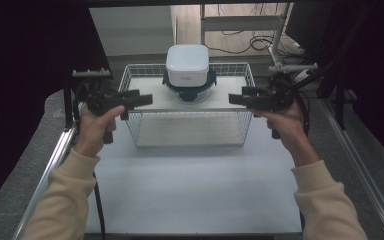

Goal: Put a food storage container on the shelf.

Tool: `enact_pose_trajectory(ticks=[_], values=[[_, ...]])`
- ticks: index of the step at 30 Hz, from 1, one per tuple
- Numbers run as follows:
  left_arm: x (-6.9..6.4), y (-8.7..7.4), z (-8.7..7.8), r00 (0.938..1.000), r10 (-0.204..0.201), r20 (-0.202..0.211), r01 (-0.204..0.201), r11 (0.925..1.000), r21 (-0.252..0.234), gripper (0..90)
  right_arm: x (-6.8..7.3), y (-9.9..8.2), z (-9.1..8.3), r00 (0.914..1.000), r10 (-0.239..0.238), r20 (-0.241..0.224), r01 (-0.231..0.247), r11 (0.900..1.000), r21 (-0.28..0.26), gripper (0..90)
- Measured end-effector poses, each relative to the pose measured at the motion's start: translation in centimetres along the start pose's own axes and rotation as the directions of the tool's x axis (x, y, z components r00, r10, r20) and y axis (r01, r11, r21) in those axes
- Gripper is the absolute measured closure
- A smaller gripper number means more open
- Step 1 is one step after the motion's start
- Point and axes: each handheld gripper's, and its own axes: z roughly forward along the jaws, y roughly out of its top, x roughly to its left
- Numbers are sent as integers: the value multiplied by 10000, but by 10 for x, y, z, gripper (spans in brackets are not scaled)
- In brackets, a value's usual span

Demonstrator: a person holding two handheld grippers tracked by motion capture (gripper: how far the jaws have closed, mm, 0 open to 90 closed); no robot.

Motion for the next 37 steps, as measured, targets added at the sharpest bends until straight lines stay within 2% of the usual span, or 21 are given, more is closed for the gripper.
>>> enact_pose_trajectory(ticks=[3,6,9,12,17,18,22,25,34,37], values=[[1,-27,2,9998,46,-186,-44,10000,90,242,0,-26,-6,9997,-214,122,213,9997,119,258],[4,-56,9,9998,-208,4,208,9989,411,239,0,-54,-10,9992,-299,247,293,9993,226,253],[5,-83,15,9994,-102,-316,125,9972,737,237,-1,-85,-13,9977,-445,513,423,9981,441,252],[3,-105,22,9963,274,-812,-172,9922,1233,237,-2,-109,-13,9968,-510,623,467,9965,688,249],[1,-135,31,9938,495,-997,-314,9840,1755,235,-4,-143,-9,9976,-265,632,199,9945,1027,249],[0,-141,32,9934,431,-1064,-236,9838,1778,236,-3,-148,-8,9973,-279,674,202,9934,1132,249],[1,-154,34,9901,543,-1295,-267,9782,2058,235,-2,-165,-1,9980,-210,602,118,9888,1491,249],[4,-159,35,9898,457,-1350,-154,9759,2176,234,1,-174,8,9973,-406,610,291,9836,1780,245],[8,-163,34,9884,395,-1467,-75,9771,2126,230,1,-175,6,9972,-384,649,270,9855,1677,238],[10,-165,37,9858,497,-1604,-122,9740,2264,227,0,-177,8,9972,-406,627,288,9836,1778,219]])
